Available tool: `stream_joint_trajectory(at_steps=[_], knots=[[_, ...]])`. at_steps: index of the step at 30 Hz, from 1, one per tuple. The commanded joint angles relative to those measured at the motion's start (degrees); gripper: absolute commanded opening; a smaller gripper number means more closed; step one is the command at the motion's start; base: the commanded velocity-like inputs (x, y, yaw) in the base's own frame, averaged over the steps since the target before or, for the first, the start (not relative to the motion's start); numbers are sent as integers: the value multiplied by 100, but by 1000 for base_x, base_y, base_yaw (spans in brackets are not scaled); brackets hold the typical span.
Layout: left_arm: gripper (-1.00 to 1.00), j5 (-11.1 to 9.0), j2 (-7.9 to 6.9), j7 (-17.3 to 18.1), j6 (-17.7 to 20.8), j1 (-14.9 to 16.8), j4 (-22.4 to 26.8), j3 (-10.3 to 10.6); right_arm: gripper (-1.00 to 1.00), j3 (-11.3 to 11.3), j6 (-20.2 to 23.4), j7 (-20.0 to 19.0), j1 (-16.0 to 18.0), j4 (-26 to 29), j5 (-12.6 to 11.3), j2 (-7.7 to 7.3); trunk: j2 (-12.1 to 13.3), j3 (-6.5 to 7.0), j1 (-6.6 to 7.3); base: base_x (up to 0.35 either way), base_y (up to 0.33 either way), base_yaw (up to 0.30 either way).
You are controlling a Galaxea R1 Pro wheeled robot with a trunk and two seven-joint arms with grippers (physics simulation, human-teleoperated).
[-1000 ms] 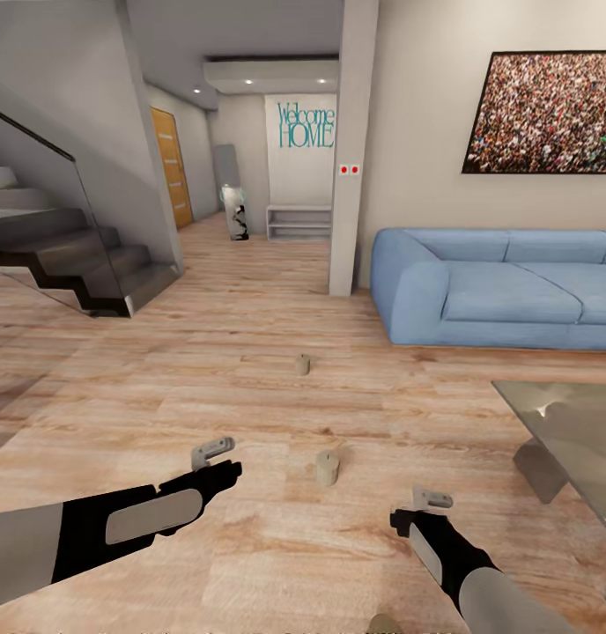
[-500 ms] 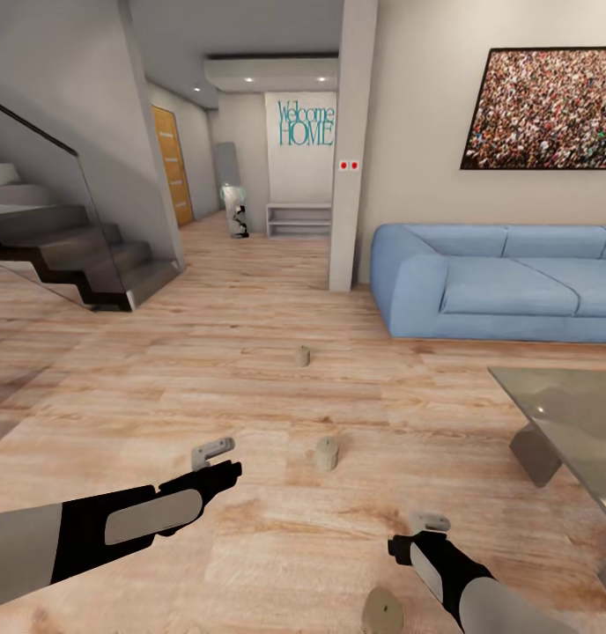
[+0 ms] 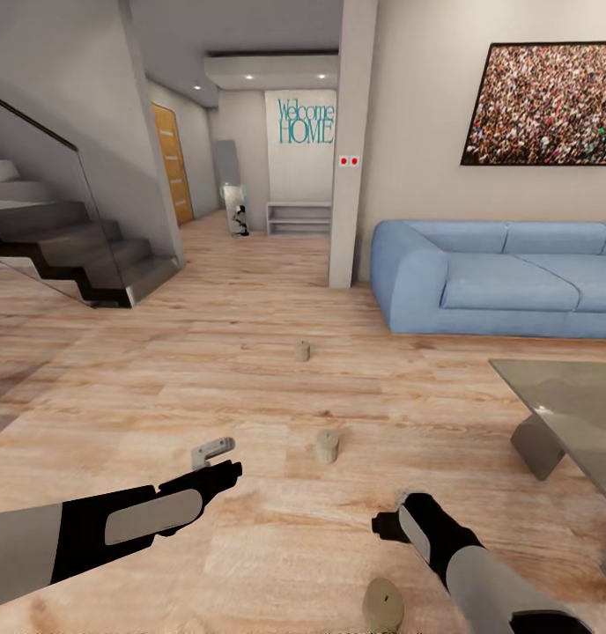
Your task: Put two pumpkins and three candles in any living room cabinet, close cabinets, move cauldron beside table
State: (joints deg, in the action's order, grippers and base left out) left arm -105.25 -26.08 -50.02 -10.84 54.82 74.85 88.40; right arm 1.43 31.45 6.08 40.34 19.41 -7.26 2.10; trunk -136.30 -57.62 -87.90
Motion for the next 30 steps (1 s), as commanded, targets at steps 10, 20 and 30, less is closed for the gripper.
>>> stream_joint_trajectory(at_steps=[10, 20, 30], knots=[[100, -48, -2, 1, -59, 11, 51, 13, 100, -36, 853, -12, 259, 80, -137, 35, -405, -186, -219, 0, 0, 0], [100, -10, -992, 22, -368, 11, 1653, 10, 100, -45, 747, -6, 264, 79, -120, 18, -697, -378, -384, 0, 0, 0], [100, -1, -1116, 20, -391, 11, 1792, 10, 100, -34, 576, 7, 264, 79, -77, 12, -711, -599, -410, 0, 0, 0]])
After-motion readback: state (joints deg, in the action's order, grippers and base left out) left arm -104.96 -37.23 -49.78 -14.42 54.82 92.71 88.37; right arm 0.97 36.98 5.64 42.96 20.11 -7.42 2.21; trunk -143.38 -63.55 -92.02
